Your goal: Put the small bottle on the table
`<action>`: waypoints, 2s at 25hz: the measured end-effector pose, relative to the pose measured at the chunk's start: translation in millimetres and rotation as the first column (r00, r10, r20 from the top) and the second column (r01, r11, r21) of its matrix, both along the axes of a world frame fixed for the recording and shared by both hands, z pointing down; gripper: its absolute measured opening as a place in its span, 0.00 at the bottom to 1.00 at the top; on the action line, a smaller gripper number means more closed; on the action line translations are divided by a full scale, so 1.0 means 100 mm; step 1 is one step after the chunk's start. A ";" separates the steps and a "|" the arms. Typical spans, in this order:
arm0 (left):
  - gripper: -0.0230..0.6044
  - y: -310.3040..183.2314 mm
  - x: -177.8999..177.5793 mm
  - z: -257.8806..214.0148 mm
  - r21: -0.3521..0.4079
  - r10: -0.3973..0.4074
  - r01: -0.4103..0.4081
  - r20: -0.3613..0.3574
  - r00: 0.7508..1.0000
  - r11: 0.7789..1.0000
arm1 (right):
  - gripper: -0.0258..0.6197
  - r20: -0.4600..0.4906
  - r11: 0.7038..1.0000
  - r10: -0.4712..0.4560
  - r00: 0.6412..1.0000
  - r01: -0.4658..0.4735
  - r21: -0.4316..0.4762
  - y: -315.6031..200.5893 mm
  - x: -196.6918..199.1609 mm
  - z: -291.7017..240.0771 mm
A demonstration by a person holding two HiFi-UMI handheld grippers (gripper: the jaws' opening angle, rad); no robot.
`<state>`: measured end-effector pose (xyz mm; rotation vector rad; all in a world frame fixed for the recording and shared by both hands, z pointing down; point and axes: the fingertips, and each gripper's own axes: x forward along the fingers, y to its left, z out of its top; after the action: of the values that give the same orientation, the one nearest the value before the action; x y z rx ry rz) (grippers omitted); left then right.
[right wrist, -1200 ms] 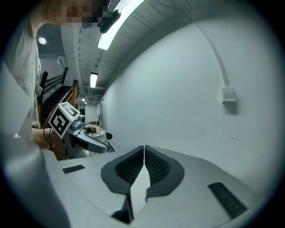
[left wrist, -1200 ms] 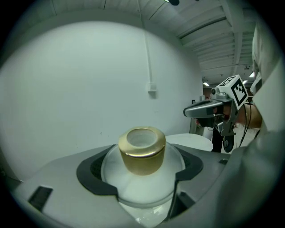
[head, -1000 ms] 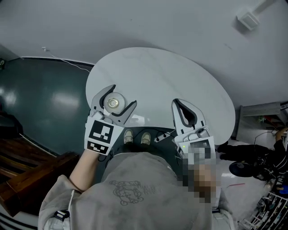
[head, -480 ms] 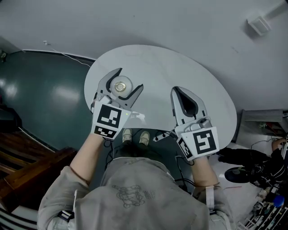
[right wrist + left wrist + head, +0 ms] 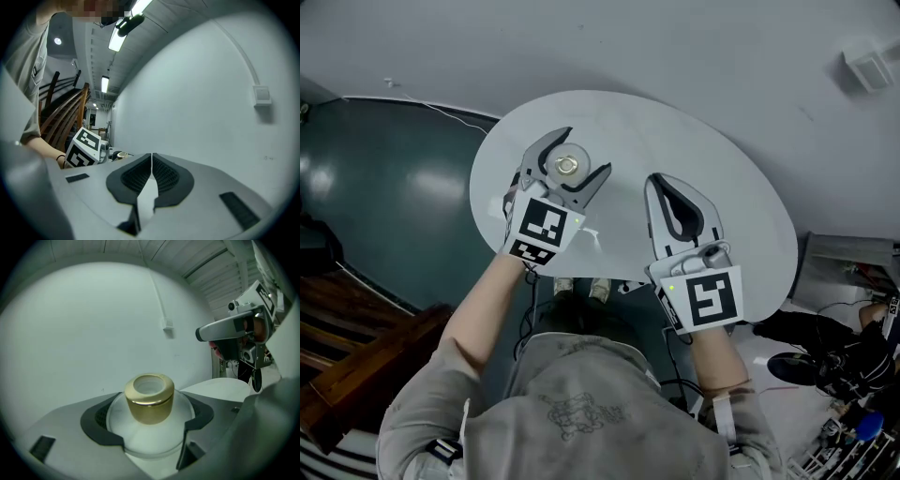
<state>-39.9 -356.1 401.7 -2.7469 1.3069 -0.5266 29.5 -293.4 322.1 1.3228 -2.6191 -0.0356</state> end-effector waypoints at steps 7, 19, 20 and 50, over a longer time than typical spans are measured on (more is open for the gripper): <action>0.59 -0.37 0.10 0.49 -0.035 0.036 -0.035 0.022 0.999 0.999 | 0.09 0.040 0.996 0.047 0.998 -0.044 -0.081 -0.45 0.09 0.55; 0.59 -0.91 0.47 1.58 -0.125 0.144 -0.138 0.042 0.989 0.982 | 0.09 0.018 0.973 0.087 0.996 -0.081 -0.216 -0.99 0.34 1.53; 0.59 -1.00 0.49 1.67 -0.141 0.144 -0.137 0.041 0.989 0.981 | 0.09 0.024 0.971 0.086 0.996 -0.079 -0.227 -1.07 0.35 1.60; 0.59 -0.82 0.40 2.65 -0.239 0.148 -0.116 0.120 0.982 0.964 | 0.09 0.010 0.940 0.107 0.994 -0.098 -0.326 -0.87 0.07 2.43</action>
<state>-0.4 -438.0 666.3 -2.8911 1.0843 -0.8906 36.7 -380.4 564.7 1.3427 -2.4354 0.4165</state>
